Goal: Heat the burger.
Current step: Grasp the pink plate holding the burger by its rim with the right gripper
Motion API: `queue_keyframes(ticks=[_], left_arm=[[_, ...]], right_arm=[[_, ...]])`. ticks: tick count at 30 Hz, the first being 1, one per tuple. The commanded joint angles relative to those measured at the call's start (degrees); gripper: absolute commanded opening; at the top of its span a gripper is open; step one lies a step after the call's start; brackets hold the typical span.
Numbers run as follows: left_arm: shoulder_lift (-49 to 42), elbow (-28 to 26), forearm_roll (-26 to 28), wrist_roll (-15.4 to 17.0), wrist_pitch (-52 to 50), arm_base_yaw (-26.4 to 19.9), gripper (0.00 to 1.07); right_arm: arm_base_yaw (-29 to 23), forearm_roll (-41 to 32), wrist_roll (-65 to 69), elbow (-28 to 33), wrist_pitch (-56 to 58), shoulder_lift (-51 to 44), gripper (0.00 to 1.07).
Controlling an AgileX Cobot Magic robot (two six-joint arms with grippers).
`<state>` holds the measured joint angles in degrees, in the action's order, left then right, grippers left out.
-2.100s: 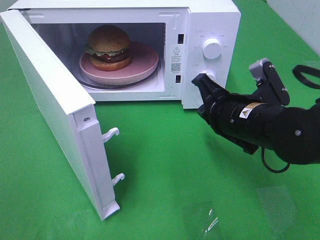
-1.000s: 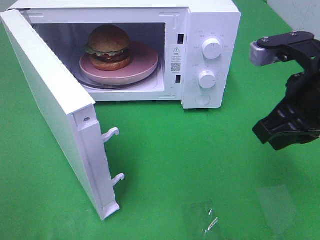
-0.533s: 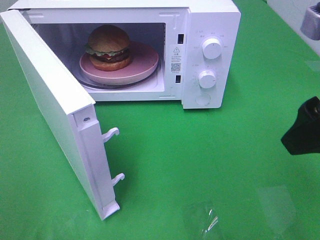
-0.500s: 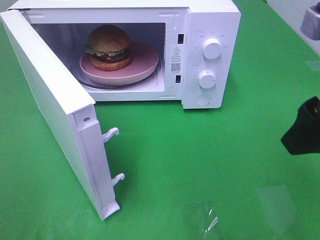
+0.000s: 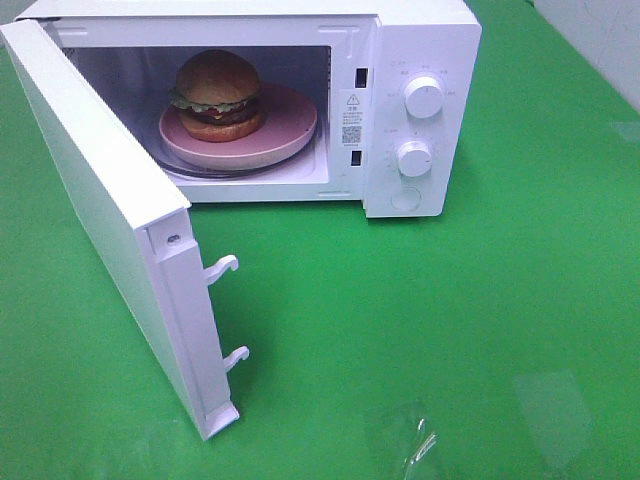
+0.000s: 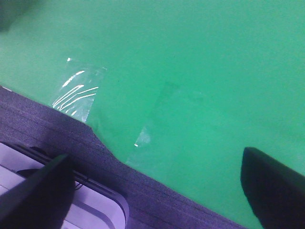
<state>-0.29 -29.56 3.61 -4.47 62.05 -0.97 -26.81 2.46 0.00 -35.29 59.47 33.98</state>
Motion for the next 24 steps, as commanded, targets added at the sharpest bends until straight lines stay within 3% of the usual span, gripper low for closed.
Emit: queue_keyframes(ticks=[1, 3, 5, 10, 16, 24], left_arm=[[-1.03, -0.06, 0.11, 0.46, -0.74, -0.06, 1.00], [-1.03, -0.06, 0.11, 0.46, -0.74, -0.06, 1.00], [-1.03, -0.06, 0.11, 0.46, -0.74, -0.06, 1.00], [-1.03, -0.06, 0.11, 0.46, -0.74, -0.06, 1.00], [-1.03, -0.06, 0.11, 0.46, -0.74, -0.06, 1.00], [-1.03, -0.06, 0.11, 0.46, -0.74, -0.06, 1.00]], right_arm=[[0.34, 0.40, 1.03, 1.43, 0.52, -3.27, 0.87], [1.43, 0.06, 1.66, 2.29, 0.69, -5.56, 0.87], [6.07, 0.00, 1.49, 4.35, 0.80, -11.29, 0.84], [9.22, -0.06, 1.32, 4.98, 0.00, -15.64, 0.80], [18.11, -0.23, 1.60, 5.67, -2.23, -28.19, 0.73], [20.51, -0.46, 1.72, 7.22, -4.53, -35.92, 0.77]])
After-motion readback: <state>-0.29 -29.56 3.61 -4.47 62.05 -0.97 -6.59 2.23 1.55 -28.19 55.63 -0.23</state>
